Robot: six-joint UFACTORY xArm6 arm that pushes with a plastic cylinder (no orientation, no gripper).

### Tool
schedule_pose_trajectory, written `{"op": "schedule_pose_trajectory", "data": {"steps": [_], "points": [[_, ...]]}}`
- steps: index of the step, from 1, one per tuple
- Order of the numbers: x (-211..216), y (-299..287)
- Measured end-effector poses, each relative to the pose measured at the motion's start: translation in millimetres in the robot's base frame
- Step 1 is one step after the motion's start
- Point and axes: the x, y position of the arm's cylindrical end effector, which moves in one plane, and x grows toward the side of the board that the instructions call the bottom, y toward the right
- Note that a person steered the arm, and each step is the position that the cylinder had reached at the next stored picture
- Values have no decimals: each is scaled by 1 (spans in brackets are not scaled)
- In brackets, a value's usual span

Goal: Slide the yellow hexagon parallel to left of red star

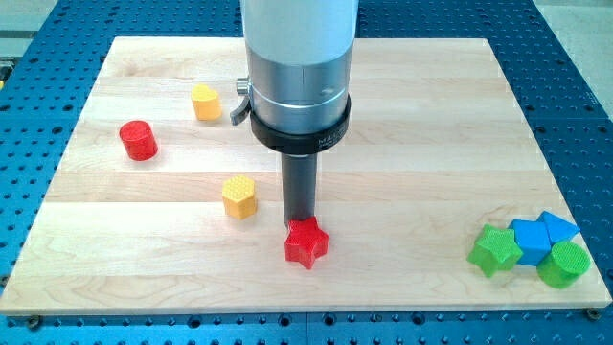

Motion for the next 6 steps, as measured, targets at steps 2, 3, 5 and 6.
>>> {"op": "schedule_pose_trajectory", "data": {"steps": [2, 3, 5, 6], "points": [[-16, 13], [-77, 7], [-81, -66], [-41, -74]]}}
